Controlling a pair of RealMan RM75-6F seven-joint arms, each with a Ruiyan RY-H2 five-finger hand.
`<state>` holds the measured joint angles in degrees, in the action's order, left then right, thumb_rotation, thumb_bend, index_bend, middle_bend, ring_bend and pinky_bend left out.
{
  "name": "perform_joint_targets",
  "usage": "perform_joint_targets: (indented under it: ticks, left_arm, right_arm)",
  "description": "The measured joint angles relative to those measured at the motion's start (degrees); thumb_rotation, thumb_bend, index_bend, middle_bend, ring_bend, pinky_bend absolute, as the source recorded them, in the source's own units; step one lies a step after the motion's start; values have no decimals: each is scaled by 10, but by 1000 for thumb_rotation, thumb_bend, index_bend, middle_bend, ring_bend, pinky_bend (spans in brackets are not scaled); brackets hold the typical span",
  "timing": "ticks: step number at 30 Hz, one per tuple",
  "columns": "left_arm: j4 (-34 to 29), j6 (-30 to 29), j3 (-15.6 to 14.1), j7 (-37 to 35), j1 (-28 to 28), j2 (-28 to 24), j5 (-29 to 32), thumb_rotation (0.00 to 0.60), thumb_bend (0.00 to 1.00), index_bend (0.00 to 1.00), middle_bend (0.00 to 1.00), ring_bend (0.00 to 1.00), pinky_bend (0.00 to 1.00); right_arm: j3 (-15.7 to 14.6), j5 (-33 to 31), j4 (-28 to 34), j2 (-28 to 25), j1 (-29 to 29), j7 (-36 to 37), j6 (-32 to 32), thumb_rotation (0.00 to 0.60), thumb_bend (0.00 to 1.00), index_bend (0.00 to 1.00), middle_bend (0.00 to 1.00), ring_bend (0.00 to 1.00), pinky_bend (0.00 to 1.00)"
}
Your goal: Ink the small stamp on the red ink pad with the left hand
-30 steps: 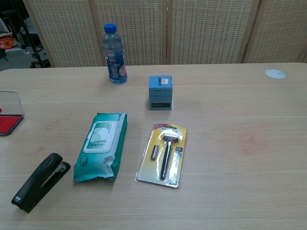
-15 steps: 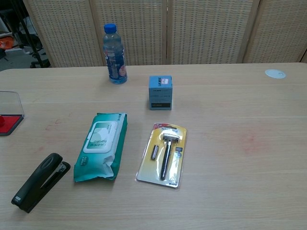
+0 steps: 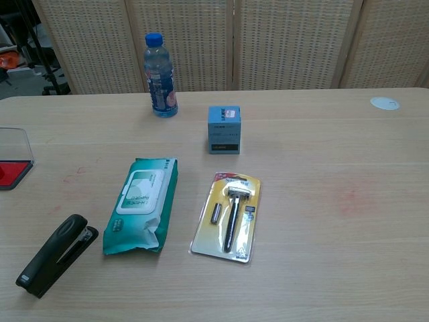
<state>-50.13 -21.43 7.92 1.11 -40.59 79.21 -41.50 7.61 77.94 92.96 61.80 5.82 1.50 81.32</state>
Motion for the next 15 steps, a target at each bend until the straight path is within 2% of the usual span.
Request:
perform_joint_targets:
  ticks: [15]
  left_arm:
    - [13, -8, -24, 17, -11, 11, 40, 600, 439, 646, 1000, 1000, 1000]
  right_arm:
    - [1, 2, -1, 0, -1, 5, 2, 600, 0, 0, 0, 0, 0]
